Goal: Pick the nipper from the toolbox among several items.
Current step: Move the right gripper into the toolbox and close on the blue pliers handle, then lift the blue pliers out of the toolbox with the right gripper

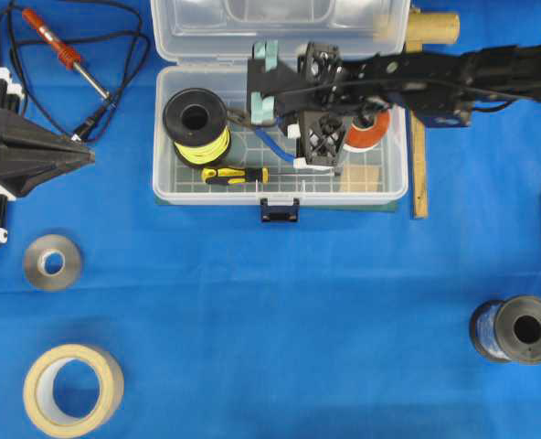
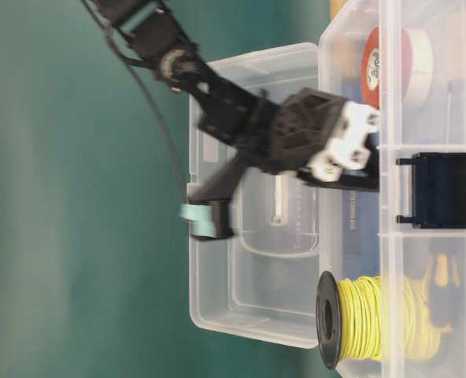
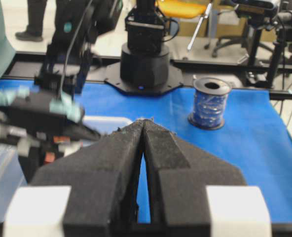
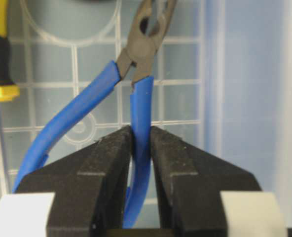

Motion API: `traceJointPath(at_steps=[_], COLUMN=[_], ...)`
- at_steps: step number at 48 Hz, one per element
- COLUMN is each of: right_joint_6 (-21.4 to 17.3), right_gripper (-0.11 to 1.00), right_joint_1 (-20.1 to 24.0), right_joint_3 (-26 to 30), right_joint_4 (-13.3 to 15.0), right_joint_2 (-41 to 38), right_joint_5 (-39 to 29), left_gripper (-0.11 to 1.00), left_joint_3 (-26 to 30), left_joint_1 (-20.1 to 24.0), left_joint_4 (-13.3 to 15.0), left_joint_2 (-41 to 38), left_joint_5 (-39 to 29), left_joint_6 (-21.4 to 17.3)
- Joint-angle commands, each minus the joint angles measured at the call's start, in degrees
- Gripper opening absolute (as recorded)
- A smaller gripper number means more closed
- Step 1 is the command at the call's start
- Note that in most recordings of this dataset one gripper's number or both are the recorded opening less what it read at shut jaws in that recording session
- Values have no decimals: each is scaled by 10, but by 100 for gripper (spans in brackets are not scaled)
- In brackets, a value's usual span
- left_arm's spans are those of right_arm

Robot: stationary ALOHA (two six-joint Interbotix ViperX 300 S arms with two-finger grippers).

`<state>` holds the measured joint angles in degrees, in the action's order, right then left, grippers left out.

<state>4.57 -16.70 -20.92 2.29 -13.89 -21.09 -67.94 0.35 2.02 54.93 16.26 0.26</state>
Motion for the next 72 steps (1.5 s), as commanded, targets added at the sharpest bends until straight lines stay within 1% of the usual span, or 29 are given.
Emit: traceJointPath(at_steps=[1, 11, 19, 26, 30, 34, 38, 43, 48, 53, 63, 72], right_joint_6=[-1, -3, -7, -9, -12, -25, -42, -65, -92, -121, -184, -224], right_gripper=[13, 13, 13, 13, 13, 13, 13, 13, 13, 13, 13, 13], right_joint_1=[0, 1, 25, 83, 120, 161, 203, 238, 265, 274, 275, 275], right_joint_3=[6, -5, -35, -75, -93, -105, -114, -120, -119, -115, -114, -114], right_joint_4=[-1, 0, 0, -3, -8, -14, -14, -14, -15, -15, -16, -16], right_joint_2=[63, 153, 238, 294, 307, 309, 299, 266, 214, 165, 73, 29], right_joint_5=[-8, -27, -33, -12, 7, 20, 37, 66, 96, 112, 142, 150], left_gripper=[0, 0, 0, 0, 0, 0, 0, 0, 0, 0, 0, 0], left_joint_3=[5, 5, 4, 4, 4, 3, 1, 0, -2, -3, -6, -9], left_joint_1=[1, 1, 2, 7, 13, 18, 24, 27, 27, 26, 27, 27], left_joint_4=[1, 1, 1, 1, 1, 1, 1, 1, 1, 1, 1, 1], left_joint_2=[-4, -4, -4, -4, -4, -4, -4, -4, -4, -4, -4, -4], left_joint_5=[2, 1, 0, -1, -1, -2, -2, -2, -2, -2, -2, -3], left_joint_6=[0, 0, 0, 0, 0, 0, 0, 0, 0, 0, 1, 1])
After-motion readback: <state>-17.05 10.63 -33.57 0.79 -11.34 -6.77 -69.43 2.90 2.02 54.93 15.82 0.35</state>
